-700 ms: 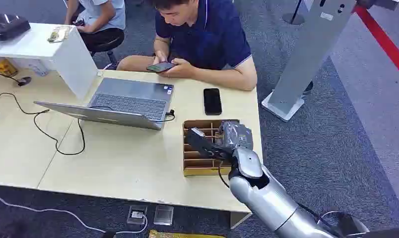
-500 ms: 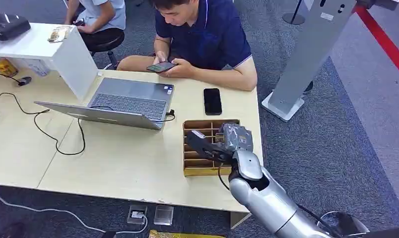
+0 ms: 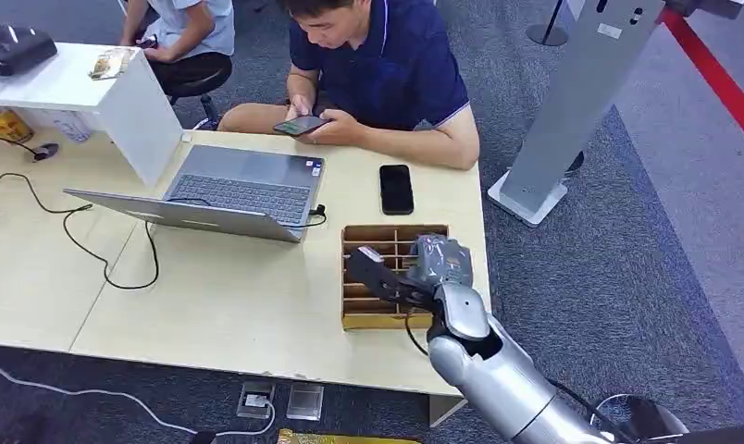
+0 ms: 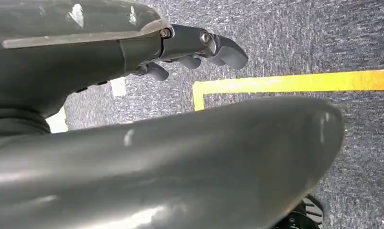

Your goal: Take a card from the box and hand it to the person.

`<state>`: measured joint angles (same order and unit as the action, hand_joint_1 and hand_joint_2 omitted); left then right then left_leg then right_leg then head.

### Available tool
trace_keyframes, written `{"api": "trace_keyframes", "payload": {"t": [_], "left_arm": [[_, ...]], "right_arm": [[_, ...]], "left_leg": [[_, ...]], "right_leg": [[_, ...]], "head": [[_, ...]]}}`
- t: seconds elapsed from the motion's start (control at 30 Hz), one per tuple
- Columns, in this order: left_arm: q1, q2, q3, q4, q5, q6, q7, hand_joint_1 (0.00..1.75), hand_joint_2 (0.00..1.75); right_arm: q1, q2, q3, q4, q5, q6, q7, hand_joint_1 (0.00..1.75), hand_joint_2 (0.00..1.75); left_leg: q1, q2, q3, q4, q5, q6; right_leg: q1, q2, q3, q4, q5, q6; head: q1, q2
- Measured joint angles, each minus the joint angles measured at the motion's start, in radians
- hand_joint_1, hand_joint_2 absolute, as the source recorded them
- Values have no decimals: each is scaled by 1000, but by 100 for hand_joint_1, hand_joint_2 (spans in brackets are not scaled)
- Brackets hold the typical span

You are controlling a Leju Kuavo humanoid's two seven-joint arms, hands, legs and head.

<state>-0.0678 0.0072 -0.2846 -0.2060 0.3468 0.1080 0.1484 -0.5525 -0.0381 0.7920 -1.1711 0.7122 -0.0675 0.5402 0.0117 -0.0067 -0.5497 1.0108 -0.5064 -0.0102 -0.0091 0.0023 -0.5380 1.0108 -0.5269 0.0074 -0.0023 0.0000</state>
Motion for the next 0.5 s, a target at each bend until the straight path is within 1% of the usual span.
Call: {"api": "trace_keyframes", "payload": {"t": [0.17, 0.2, 0.23, 0.4, 0.43, 0.5], "left_arm": [[0, 0, -5, 0, 0, -3, -1, 0, 0], [0, 0, -9, 0, 0, -3, -2, 0, 0], [0, 0, -11, 0, 0, -4, -2, 0, 0], [0, 0, -12, 0, 0, -4, -2, 0, 0], [0, 0, -23, 0, -1, -3, -5, 0, 0], [0, 0, -26, 0, -10, 3, -5, 0, 0]], "right_arm": [[7, -4, -14, -8, 11, -1, 1, 140, 175], [8, -5, -14, -10, 13, -1, 1, 147, 175], [11, -6, -15, -12, 13, -1, 1, 169, 175], [12, -6, -16, -13, 13, -1, 1, 169, 175], [18, -9, -21, -24, 16, -5, 1, 175, 175], [18, -11, -21, -26, 18, -5, 1, 175, 175]], "left_leg": [[0, 0, 0, 0, 0, 0], [0, 0, 0, 0, 0, 0], [0, 0, 0, 0, 0, 0], [0, 0, 0, 0, 0, 0], [0, 0, 1, 0, 0, 0], [0, 0, 2, 0, 0, 0]], "right_leg": [[0, 0, 0, 0, 0, 0], [0, 0, 0, 0, 0, 0], [0, 0, 0, 0, 0, 0], [0, 0, 0, 0, 0, 0], [0, 0, 1, 0, 0, 0], [0, 0, 1, 0, 0, 0]], "head": [[0, 0], [0, 0], [0, 0], [0, 0], [0, 0], [0, 0]]}}
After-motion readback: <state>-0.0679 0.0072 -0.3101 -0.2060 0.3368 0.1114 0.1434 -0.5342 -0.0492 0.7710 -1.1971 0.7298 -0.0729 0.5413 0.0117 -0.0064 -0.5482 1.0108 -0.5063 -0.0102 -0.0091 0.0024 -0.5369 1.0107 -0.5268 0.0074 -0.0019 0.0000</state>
